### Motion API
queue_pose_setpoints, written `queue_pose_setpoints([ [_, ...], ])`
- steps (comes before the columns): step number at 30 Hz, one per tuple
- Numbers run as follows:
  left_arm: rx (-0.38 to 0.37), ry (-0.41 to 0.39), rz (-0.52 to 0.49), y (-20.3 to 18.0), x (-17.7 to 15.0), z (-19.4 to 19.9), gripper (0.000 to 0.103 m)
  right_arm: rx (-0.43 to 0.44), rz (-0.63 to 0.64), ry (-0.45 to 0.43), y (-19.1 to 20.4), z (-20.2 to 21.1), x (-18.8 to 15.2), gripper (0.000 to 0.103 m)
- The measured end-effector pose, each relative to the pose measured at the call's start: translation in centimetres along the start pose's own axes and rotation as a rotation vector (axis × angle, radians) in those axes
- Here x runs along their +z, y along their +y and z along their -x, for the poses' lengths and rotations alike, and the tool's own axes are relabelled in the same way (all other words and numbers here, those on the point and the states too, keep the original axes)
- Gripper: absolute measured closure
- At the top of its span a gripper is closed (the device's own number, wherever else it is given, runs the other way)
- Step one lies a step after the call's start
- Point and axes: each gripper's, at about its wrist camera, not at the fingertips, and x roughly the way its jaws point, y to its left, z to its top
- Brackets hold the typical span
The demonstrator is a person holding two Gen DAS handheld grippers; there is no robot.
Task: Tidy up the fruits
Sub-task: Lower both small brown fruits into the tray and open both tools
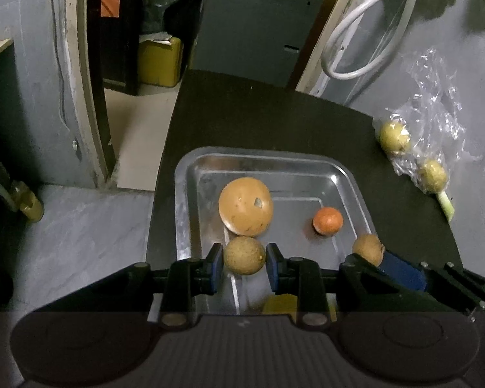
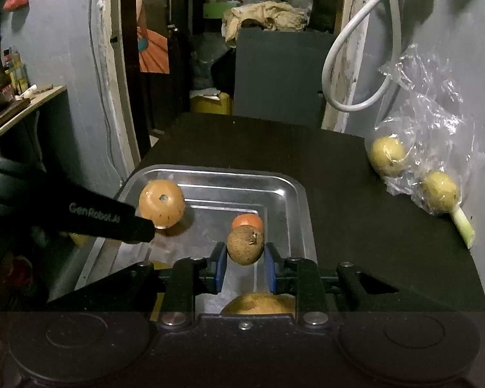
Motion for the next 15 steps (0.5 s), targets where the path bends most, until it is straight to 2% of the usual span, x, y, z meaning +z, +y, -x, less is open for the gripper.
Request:
queue_pose_setpoints([
  [15, 0.023, 0.048, 0.016, 0.3, -1.1, -0.8, 0.072, 0.002, -0.047, 0.05, -0.7, -0.9, -0.3, 0.077],
])
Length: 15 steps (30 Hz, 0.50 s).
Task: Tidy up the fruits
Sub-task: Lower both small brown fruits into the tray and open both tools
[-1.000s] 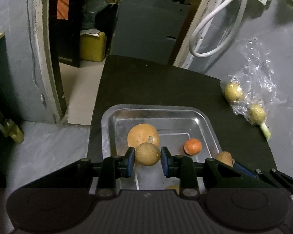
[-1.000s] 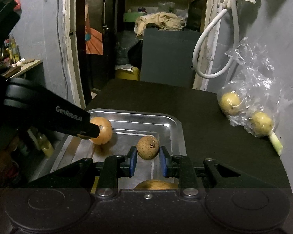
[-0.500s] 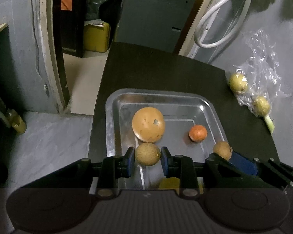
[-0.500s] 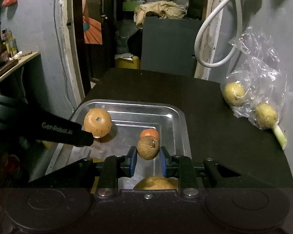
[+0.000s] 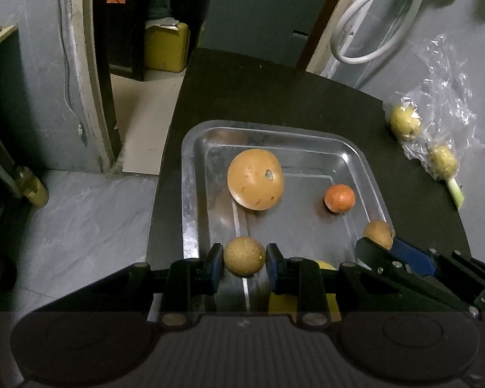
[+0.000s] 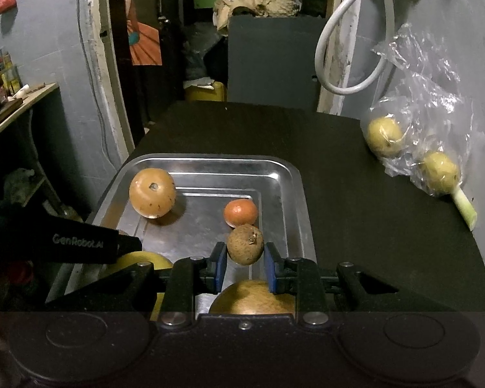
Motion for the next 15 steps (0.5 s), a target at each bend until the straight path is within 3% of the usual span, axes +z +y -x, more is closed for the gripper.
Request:
queue_pose_setpoints([
  [15, 0.024, 0.011, 0.011, -0.2, 0.1, -0.2, 0.072, 0.023, -0.126, 0.082, -2.5, -1.6, 0.5, 0.074],
])
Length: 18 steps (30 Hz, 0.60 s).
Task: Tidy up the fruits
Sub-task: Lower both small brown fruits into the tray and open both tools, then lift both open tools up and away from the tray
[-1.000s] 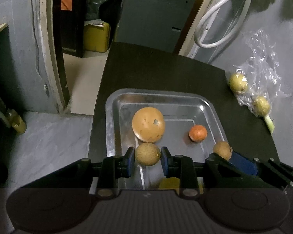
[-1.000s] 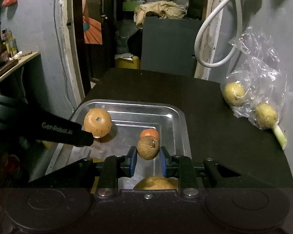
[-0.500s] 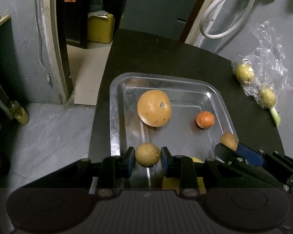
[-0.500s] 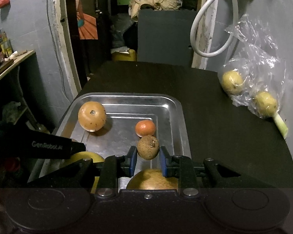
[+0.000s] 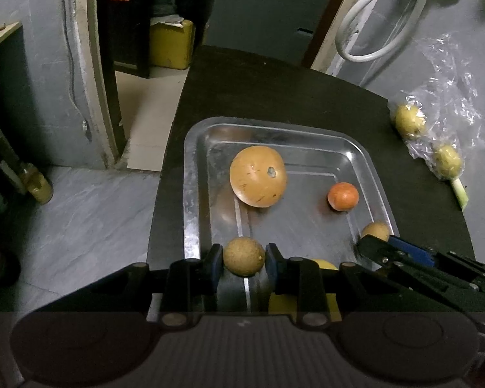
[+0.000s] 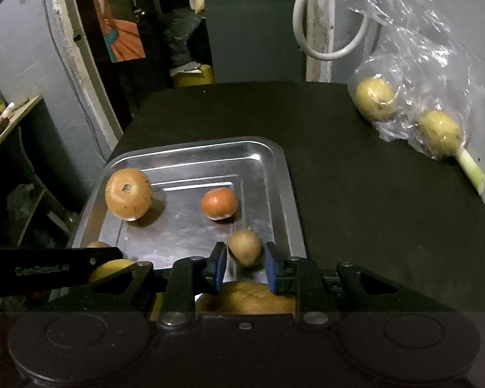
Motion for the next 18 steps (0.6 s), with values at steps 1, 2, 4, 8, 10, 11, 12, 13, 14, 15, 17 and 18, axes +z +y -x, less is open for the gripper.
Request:
queue_pose_setpoints([
  [1, 0.004, 0.002, -0.002, -0.1, 0.0, 0.0, 0.072, 0.0, -0.003, 0.0, -0.1, 0.0, 0.0, 0.073],
  [2, 0.006, 0.002, -0.003, -0.1, 0.0, 0.0, 0.072, 0.0, -0.007, 0.0, -0.1, 0.1, 0.0, 0.073],
  [4, 0.009, 0.004, -0.004, -0.2, 0.0, 0.1, 0.072, -0.001, -0.009, -0.004, -0.1, 0.2, 0.0, 0.072],
  [8, 0.009, 0.001, 0.001, -0.2, 0.1, 0.3, 0.062, -0.013, -0.001, -0.027, -0.1, 0.9, -0.2, 0.063],
  [10, 0.008, 0.0, 0.001, -0.2, 0.1, 0.5, 0.059, -0.02, 0.0, -0.048, -0.2, 1.4, -0.2, 0.06],
  [11, 0.008, -0.002, 0.001, -0.2, 0.2, 0.6, 0.057, -0.024, -0.001, -0.058, -0.2, 1.6, -0.2, 0.058],
  [12, 0.007, -0.005, 0.001, -0.2, 0.2, 0.7, 0.055, -0.028, -0.001, -0.068, -0.3, 1.9, -0.2, 0.057],
  [13, 0.005, -0.01, 0.001, -0.3, 0.2, 0.9, 0.051, -0.033, -0.002, -0.079, -0.3, 2.1, -0.1, 0.055],
  [14, 0.004, -0.015, 0.0, -0.3, 0.3, 1.0, 0.048, -0.038, -0.003, -0.088, -0.4, 2.4, -0.1, 0.053],
  [15, 0.004, -0.02, -0.001, -0.4, 0.4, 1.2, 0.047, -0.041, -0.005, -0.097, -0.4, 2.6, -0.1, 0.051],
  [17, 0.002, -0.03, -0.002, -0.4, 0.5, 1.6, 0.044, -0.048, -0.01, -0.114, -0.6, 3.0, 0.1, 0.049],
  [18, 0.002, -0.034, -0.002, -0.5, 0.6, 1.8, 0.043, -0.052, -0.012, -0.123, -0.7, 3.2, 0.1, 0.047],
])
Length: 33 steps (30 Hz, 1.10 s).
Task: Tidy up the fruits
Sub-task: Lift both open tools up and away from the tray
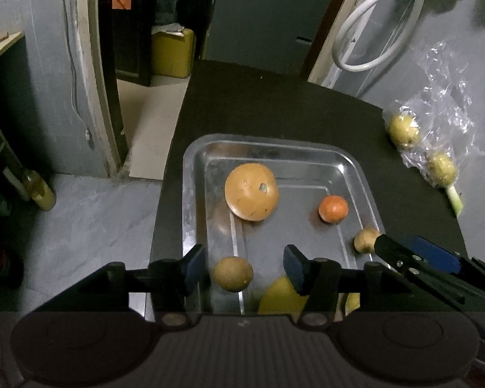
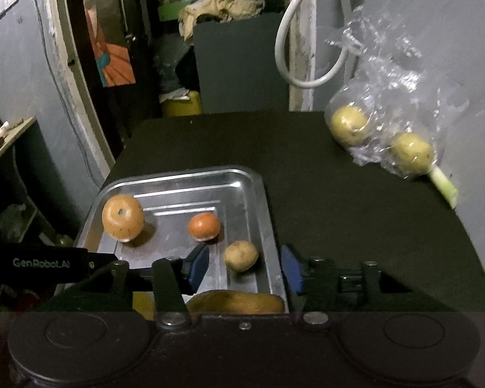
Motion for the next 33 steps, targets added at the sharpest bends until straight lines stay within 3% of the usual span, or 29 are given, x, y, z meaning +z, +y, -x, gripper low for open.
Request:
queue_pose_setpoints([
  [3, 0.001, -0.013, 0.004, 0.1, 0.2, 0.5, 0.036, -0.013, -0.004, -0.023, -0.2, 0.6, 0.2, 0.042],
  [11, 0.026, -0.05, 0.026, 0.3, 0.4, 1.7, 0.005, -0.047, -0.019, -0.076, -0.5, 2.1, 0.4, 0.023],
  [21, 0.051, -0.085, 0.041, 1.0, 0.3, 3.1, 0.001, -0.056, -0.068, -0.135, -0.6, 4.5, 0.6, 0.002],
  [33, 0.035, -0.122, 0.033, 1.7, -0.2, 6.1, 0.001, -0.088, -0.083, -0.187, 0.2, 7.6, -0.1, 0.001],
])
